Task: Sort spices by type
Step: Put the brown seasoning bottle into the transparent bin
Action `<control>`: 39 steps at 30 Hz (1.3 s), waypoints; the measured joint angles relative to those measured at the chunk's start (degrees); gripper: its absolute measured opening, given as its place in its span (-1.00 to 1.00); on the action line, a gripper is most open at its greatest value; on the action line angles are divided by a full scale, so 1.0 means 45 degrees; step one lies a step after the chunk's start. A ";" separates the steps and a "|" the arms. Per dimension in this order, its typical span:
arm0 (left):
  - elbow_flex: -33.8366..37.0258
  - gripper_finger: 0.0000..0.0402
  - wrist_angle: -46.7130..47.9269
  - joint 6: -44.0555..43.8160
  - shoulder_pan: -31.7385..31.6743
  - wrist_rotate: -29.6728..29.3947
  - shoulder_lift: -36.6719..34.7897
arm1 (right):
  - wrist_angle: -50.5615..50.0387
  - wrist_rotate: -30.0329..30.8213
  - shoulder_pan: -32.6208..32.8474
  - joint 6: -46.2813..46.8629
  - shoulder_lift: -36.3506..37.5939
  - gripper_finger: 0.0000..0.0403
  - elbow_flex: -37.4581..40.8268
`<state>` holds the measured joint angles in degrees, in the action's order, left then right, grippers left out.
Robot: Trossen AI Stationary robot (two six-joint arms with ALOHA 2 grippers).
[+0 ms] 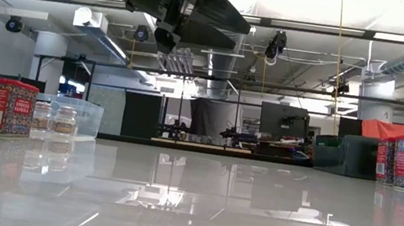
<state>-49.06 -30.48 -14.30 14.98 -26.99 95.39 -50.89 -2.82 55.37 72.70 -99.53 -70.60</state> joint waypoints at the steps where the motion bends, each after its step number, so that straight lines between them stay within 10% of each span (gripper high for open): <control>1: 0.0000 0.03 0.0000 0.0015 0.0000 -0.0007 0.0000 | -0.0015 0.0012 -0.0085 -0.0274 0.0005 -0.08 -0.0056; 22: 0.0005 0.03 -0.0986 0.0330 0.0158 0.0688 0.0010 | -0.2550 0.1979 -0.3136 -1.4455 0.0019 -0.09 -0.1798; 39: 0.1066 0.03 0.0802 -0.1646 0.2141 0.1176 -0.0367 | -0.2956 0.1995 -0.6783 -2.2144 -0.0662 -0.14 -0.1722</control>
<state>-44.26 -26.87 -21.71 24.62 -21.70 93.74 -64.20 6.16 24.85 -26.94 -102.50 -78.35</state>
